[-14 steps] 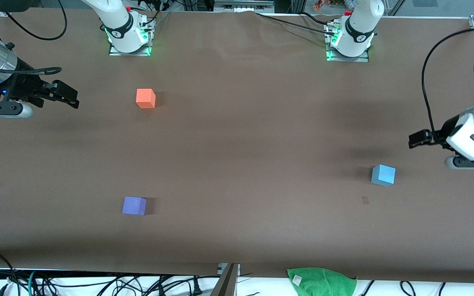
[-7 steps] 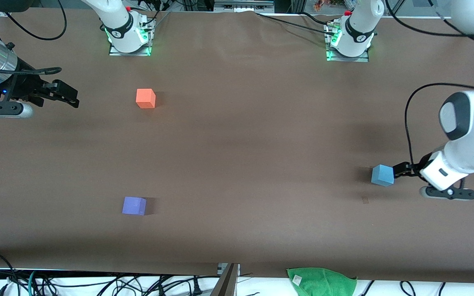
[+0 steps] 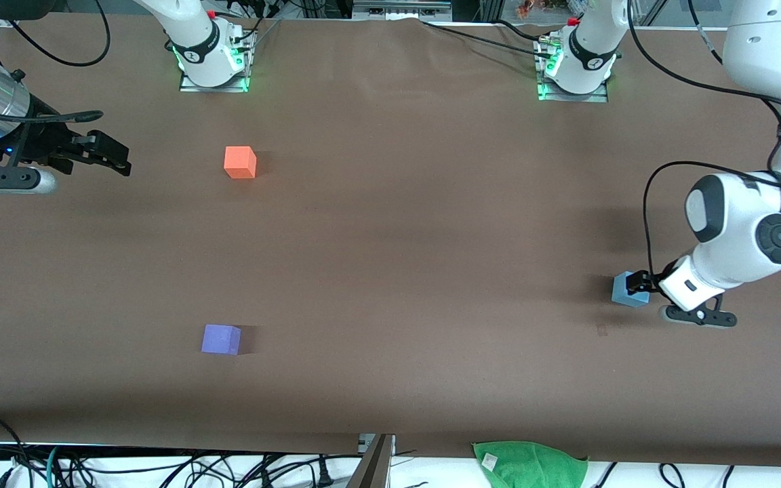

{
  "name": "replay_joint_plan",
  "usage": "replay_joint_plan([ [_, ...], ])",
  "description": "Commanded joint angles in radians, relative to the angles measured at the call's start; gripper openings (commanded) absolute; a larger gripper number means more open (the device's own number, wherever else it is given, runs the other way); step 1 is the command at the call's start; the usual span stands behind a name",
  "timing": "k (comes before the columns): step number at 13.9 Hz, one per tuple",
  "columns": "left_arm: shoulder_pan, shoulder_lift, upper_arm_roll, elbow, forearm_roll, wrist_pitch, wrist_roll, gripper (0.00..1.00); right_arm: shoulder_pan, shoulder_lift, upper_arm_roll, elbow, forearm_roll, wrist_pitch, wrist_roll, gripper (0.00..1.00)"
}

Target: Place blue block between orange and purple blocks

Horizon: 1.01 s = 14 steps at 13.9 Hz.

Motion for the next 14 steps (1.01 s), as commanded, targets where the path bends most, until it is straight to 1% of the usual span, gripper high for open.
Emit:
replay_joint_plan([
  [1, 0.006, -0.004, -0.004, -0.08, 0.0, 0.099, 0.027, 0.93, -0.002, -0.005, 0.001, 0.008, 0.014, -0.017, -0.003, 1.0],
  [3, 0.009, 0.009, -0.004, -0.104, 0.0, 0.159, 0.047, 0.93, -0.004, -0.005, -0.002, 0.008, 0.014, -0.017, -0.005, 1.0],
  [6, 0.015, 0.029, -0.004, -0.104, -0.001, 0.185, 0.073, 0.93, -0.004, -0.005, -0.004, 0.008, 0.014, -0.018, -0.005, 1.0],
  [7, 0.018, 0.039, -0.004, -0.11, 0.0, 0.185, 0.075, 0.89, -0.004, -0.005, -0.004, 0.008, 0.014, -0.018, -0.005, 1.0],
  [8, 0.021, 0.049, -0.004, -0.114, 0.0, 0.185, 0.081, 0.82, -0.004, -0.005, -0.004, 0.008, 0.014, -0.018, -0.005, 1.0],
  [9, 0.021, 0.052, -0.004, -0.128, 0.0, 0.183, 0.105, 0.65, -0.004, -0.005, -0.004, 0.008, 0.014, -0.018, -0.005, 1.0],
  [10, 0.021, 0.056, -0.004, -0.128, 0.0, 0.179, 0.137, 0.28, -0.005, -0.005, -0.005, 0.008, 0.014, -0.018, -0.005, 1.0],
  [11, 0.024, 0.058, -0.004, -0.121, 0.0, 0.179, 0.174, 0.05, -0.005, -0.003, -0.005, 0.008, 0.014, -0.018, -0.006, 1.0],
  [12, 0.033, 0.053, -0.004, -0.114, 0.0, 0.177, 0.191, 0.01, -0.005, -0.005, -0.005, 0.008, 0.014, -0.018, -0.006, 1.0],
  [14, 0.034, 0.03, -0.012, -0.092, 0.0, 0.167, 0.182, 0.02, -0.005, -0.005, -0.005, 0.008, 0.014, -0.018, -0.006, 1.0],
])
